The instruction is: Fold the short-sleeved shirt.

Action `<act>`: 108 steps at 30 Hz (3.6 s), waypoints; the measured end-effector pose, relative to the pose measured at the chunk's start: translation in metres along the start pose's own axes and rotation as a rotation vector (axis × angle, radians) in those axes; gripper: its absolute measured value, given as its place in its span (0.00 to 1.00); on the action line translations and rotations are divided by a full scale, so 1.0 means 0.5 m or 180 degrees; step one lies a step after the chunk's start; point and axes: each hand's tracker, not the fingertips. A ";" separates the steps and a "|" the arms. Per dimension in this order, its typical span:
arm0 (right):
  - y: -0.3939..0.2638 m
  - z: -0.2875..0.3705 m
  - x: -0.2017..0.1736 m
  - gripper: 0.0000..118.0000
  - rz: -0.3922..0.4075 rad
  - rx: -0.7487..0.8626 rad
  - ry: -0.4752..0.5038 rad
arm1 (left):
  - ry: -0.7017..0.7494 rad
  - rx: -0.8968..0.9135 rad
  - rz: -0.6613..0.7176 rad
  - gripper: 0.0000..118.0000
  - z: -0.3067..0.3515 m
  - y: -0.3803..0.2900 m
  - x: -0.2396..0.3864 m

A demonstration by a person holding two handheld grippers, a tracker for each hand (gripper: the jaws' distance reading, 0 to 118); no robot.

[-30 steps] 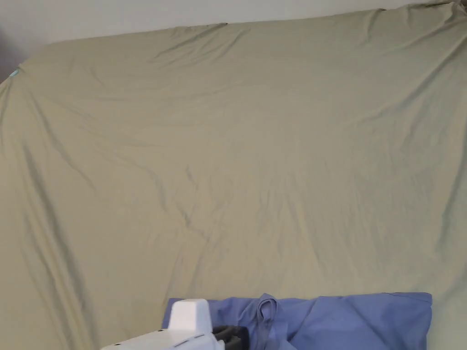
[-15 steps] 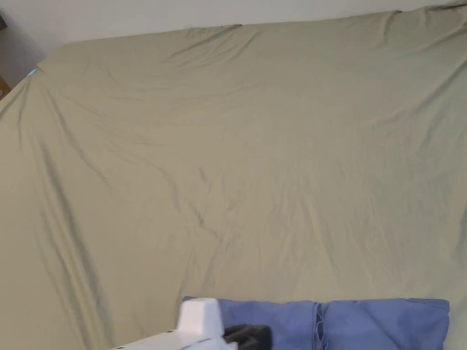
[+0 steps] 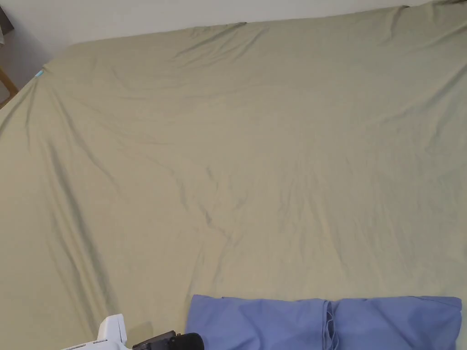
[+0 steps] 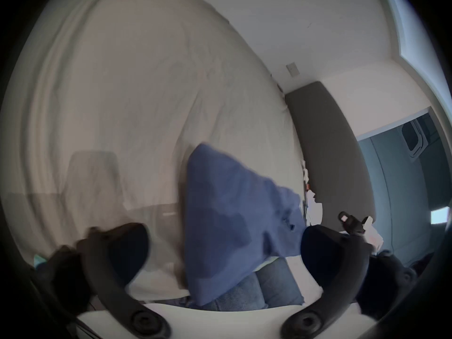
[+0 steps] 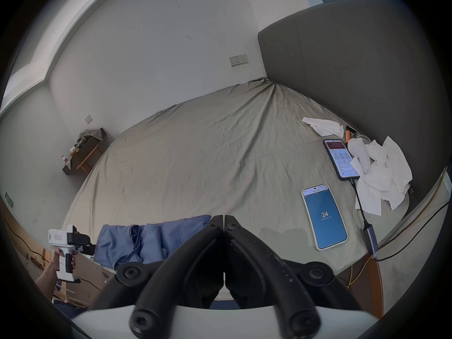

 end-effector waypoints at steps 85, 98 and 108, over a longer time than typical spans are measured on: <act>-0.098 -0.217 -0.125 0.00 -0.0047 -0.0709 0.0946 | -0.0575 0.0473 -0.0418 0.00 -0.053 -0.098 0.306; -0.154 -0.346 -0.140 0.00 0.0031 -0.1343 0.0722 | -0.0431 0.0388 -0.0053 0.00 -0.074 -0.095 0.200; -0.154 -0.343 -0.146 0.00 0.0108 -0.1342 0.0710 | -0.0634 -0.0141 0.0062 0.97 -0.173 -0.081 0.185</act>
